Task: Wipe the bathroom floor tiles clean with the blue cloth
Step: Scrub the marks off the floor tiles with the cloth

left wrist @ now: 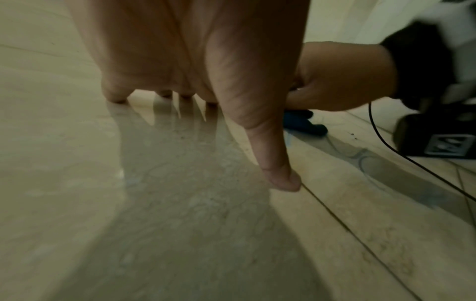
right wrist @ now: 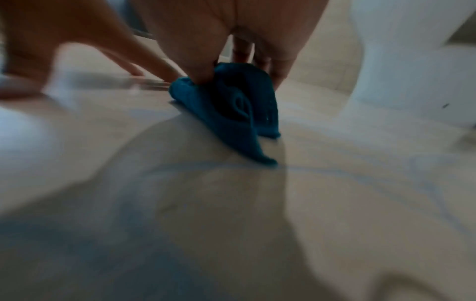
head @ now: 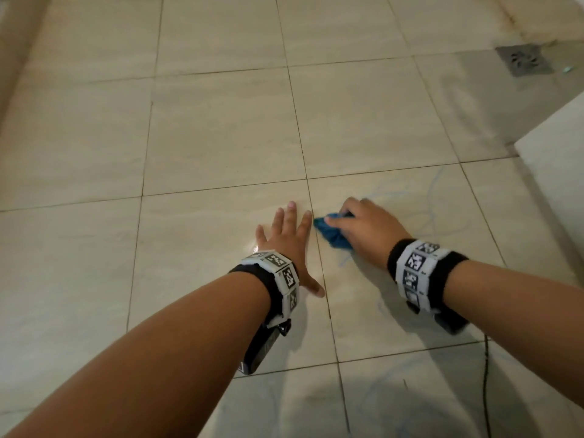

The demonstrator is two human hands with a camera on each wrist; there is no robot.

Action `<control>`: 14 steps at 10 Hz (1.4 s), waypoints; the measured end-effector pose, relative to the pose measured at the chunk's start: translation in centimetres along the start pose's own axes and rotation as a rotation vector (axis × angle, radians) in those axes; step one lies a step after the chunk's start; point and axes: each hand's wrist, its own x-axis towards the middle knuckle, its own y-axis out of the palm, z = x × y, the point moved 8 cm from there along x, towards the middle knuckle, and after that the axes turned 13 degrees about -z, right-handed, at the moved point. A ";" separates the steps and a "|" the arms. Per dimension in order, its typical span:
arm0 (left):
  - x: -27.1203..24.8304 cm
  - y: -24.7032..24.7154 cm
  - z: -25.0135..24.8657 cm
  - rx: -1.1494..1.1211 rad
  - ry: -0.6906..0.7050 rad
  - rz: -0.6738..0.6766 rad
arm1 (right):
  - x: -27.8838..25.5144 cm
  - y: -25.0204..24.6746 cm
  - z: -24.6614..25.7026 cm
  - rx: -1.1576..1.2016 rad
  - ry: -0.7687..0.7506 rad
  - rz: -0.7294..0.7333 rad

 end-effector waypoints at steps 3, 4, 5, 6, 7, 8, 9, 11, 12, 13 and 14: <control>0.2 -0.1 -0.1 0.001 -0.004 0.022 | -0.1 0.8 2.1 -0.150 -0.203 0.065; 0.3 0.0 0.0 -0.020 -0.012 0.034 | 3.8 -0.5 -2.3 -0.172 0.021 0.012; 0.3 -0.1 -0.1 -0.026 -0.010 0.034 | 4.2 -0.6 -3.8 -0.137 0.275 -0.081; 0.3 -0.1 -0.1 -0.001 -0.009 0.040 | 1.9 1.0 1.8 -0.111 -0.036 -0.015; 0.2 -0.2 -0.1 -0.021 -0.006 0.041 | 3.4 -0.1 -1.1 -0.103 -0.007 0.022; 0.1 -0.2 -0.1 -0.049 -0.004 0.036 | 4.4 -2.1 -6.6 -0.081 0.358 -0.055; 0.2 -0.3 -0.1 -0.039 -0.005 0.037 | 2.9 -0.7 -3.1 -0.174 0.195 -0.040; 0.2 -0.4 -0.1 -0.030 -0.007 0.034 | 3.4 -0.5 -5.6 -0.047 0.127 -0.076; 0.1 -0.4 -0.1 -0.023 -0.008 0.030 | 3.0 -0.7 -7.8 0.046 0.360 -0.188; 0.3 -0.5 -0.2 -0.005 -0.009 0.025 | 0.6 1.0 -1.4 0.124 0.059 -0.047; 0.2 -0.6 -0.2 -0.012 -0.013 0.028 | 1.1 0.1 -2.1 0.108 -0.025 -0.010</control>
